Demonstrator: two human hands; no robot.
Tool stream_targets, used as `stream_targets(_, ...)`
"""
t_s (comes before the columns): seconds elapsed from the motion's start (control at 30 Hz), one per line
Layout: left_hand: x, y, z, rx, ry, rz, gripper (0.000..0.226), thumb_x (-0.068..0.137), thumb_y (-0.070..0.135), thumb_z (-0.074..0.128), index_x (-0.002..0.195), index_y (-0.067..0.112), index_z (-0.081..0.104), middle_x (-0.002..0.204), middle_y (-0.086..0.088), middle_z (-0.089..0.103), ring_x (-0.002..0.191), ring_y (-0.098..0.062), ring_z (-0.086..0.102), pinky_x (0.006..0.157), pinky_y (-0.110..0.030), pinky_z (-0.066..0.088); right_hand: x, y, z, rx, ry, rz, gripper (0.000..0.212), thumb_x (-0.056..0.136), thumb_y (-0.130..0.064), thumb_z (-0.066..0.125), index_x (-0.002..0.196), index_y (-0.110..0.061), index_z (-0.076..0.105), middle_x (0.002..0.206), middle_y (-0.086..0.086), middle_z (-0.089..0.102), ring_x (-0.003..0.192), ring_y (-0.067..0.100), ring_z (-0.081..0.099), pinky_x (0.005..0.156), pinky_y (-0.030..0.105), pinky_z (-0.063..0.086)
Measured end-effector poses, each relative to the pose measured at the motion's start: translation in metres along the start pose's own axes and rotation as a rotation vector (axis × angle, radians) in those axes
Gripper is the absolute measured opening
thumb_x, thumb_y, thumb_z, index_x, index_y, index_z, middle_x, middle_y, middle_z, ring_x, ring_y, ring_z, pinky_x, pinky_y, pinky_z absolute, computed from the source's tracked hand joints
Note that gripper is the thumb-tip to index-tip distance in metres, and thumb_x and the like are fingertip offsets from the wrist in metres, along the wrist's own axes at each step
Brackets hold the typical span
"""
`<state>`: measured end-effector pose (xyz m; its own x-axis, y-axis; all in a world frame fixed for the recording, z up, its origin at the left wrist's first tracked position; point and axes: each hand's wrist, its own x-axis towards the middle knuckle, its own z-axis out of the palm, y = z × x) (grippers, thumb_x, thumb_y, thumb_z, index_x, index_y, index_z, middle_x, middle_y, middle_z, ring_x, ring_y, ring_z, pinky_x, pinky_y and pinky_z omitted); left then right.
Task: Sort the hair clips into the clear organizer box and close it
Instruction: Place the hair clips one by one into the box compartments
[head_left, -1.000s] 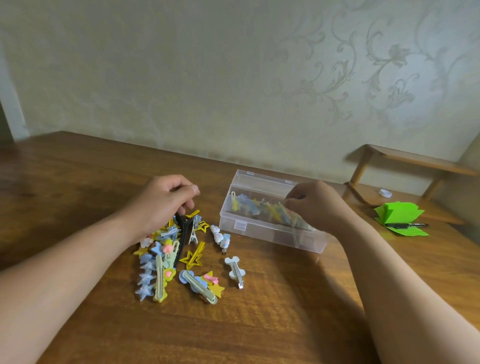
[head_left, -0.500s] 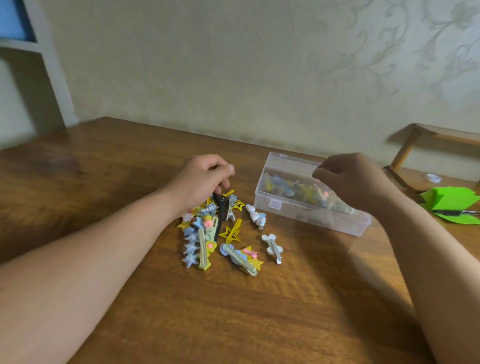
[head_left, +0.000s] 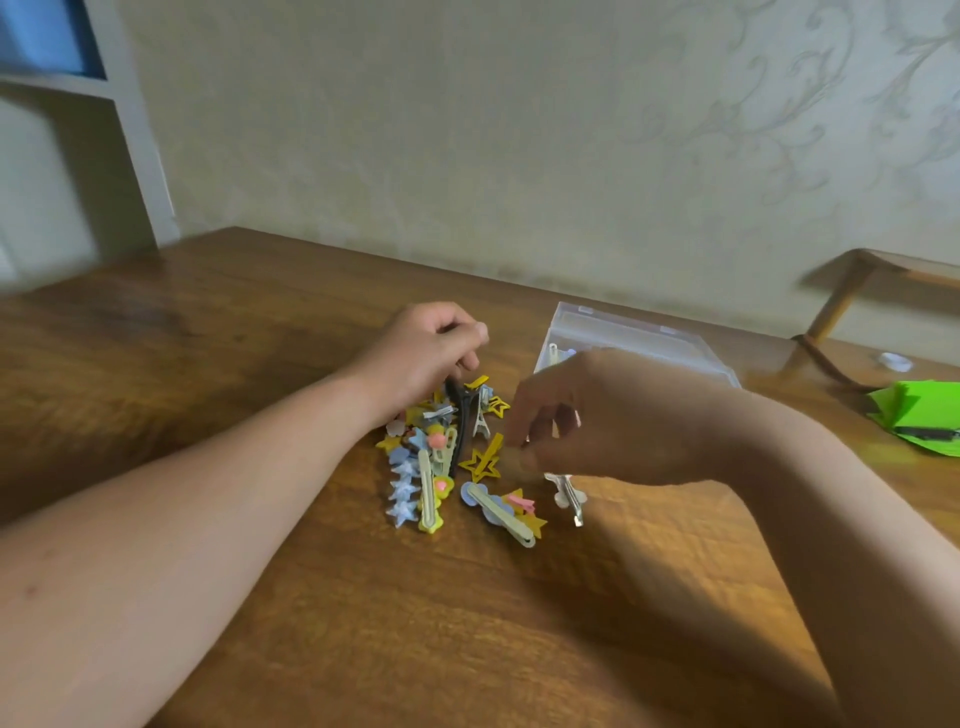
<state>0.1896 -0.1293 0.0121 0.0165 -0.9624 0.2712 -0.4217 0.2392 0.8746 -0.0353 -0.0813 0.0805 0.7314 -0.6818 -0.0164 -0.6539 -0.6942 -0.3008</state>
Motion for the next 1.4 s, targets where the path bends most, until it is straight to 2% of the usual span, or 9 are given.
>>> stream_targets(0.2, 0.002, -0.001, 0.003, 0.012, 0.009, -0.016, 0.021, 0.103, 0.03, 0.063, 0.1, 0.015, 0.077, 0.082, 0.002, 0.075, 0.068, -0.011, 0.066, 0.081, -0.038, 0.056, -0.004, -0.006, 0.0, -0.037, -0.199, 0.033, 0.023, 0.091, -0.048, 0.077, 0.114, -0.044, 0.073, 0.098, -0.025, 0.07, 0.095, -0.006, 0.062, 0.075, 0.014, 0.047)
stream_targets(0.4, 0.001, 0.0, 0.002, 0.009, 0.018, -0.019, 0.021, 0.103, 0.031, 0.063, 0.1, 0.017, 0.077, 0.083, 0.001, 0.076, 0.069, -0.011, 0.066, 0.083, -0.039, 0.058, -0.001, -0.011, 0.007, -0.066, -0.218, 0.05, 0.01, 0.094, -0.035, 0.072, 0.103, -0.04, 0.074, 0.1, -0.019, 0.07, 0.095, 0.001, 0.064, 0.079, 0.023, 0.054)
stream_targets(0.57, 0.001, -0.001, 0.002, 0.015, 0.011, -0.018, 0.021, 0.103, 0.032, 0.063, 0.1, 0.018, 0.078, 0.084, 0.002, 0.076, 0.07, -0.011, 0.067, 0.086, -0.042, 0.059, -0.002, -0.014, 0.007, -0.05, -0.213, 0.077, 0.016, 0.096, -0.03, 0.065, 0.108, -0.036, 0.073, 0.101, -0.018, 0.069, 0.094, 0.002, 0.065, 0.08, 0.023, 0.056)
stream_targets(0.93, 0.003, -0.001, 0.003, 0.007, 0.01, -0.019, 0.02, 0.103, 0.03, 0.064, 0.1, 0.016, 0.078, 0.085, -0.002, 0.077, 0.07, -0.013, 0.067, 0.079, -0.036, 0.056, 0.0, -0.017, 0.007, -0.021, -0.246, 0.039, 0.005, 0.096, -0.036, 0.073, 0.099, -0.033, 0.071, 0.09, -0.013, 0.069, 0.081, 0.002, 0.063, 0.061, 0.015, 0.044)
stream_targets(1.0, 0.003, -0.001, 0.004, -0.015, 0.001, -0.018, 0.02, 0.103, 0.027, 0.064, 0.1, 0.012, 0.078, 0.085, -0.004, 0.076, 0.07, -0.014, 0.066, 0.078, -0.036, 0.054, -0.002, -0.011, -0.002, 0.061, -0.136, 0.009, 0.006, 0.093, -0.031, 0.077, 0.095, -0.028, 0.072, 0.088, -0.009, 0.072, 0.08, 0.006, 0.065, 0.064, 0.022, 0.05)
stream_targets(1.1, 0.003, -0.001, 0.005, -0.035, 0.012, -0.012, 0.022, 0.104, 0.024, 0.063, 0.1, 0.007, 0.076, 0.086, -0.008, 0.076, 0.072, -0.015, 0.066, 0.076, -0.033, 0.05, -0.009, 0.022, -0.027, 0.199, 0.319, 0.094, 0.007, 0.092, -0.026, 0.079, 0.096, -0.025, 0.074, 0.087, -0.009, 0.075, 0.08, 0.01, 0.069, 0.073, 0.031, 0.056)
stream_targets(1.2, 0.004, -0.004, 0.005, -0.021, 0.009, -0.015, 0.02, 0.105, 0.024, 0.062, 0.099, 0.012, 0.077, 0.088, -0.009, 0.076, 0.075, -0.018, 0.066, 0.079, -0.036, 0.051, -0.024, 0.071, -0.042, 0.284, 0.679, 0.363, 0.009, 0.093, -0.025, 0.078, 0.1, -0.024, 0.073, 0.089, -0.001, 0.079, 0.065, 0.024, 0.067, 0.053, 0.03, 0.052)
stream_targets(1.27, 0.005, -0.007, 0.005, -0.025, 0.005, -0.004, 0.019, 0.104, 0.024, 0.063, 0.096, 0.018, 0.078, 0.083, -0.004, 0.076, 0.072, -0.017, 0.065, 0.079, -0.038, 0.052, -0.031, 0.099, -0.039, 0.205, 0.705, 0.518, 0.006, 0.093, -0.024, 0.077, 0.097, -0.023, 0.073, 0.091, 0.001, 0.079, 0.057, 0.019, 0.06, 0.049, 0.026, 0.046)
stream_targets(1.4, 0.004, -0.008, 0.004, -0.026, -0.003, -0.004, 0.019, 0.104, 0.026, 0.064, 0.095, 0.022, 0.079, 0.083, -0.002, 0.076, 0.072, -0.017, 0.066, 0.083, -0.044, 0.054, -0.024, 0.116, -0.023, 0.097, 0.569, 0.556, 0.01, 0.094, -0.024, 0.075, 0.103, -0.026, 0.074, 0.094, -0.011, 0.074, 0.081, 0.008, 0.067, 0.062, 0.022, 0.05)
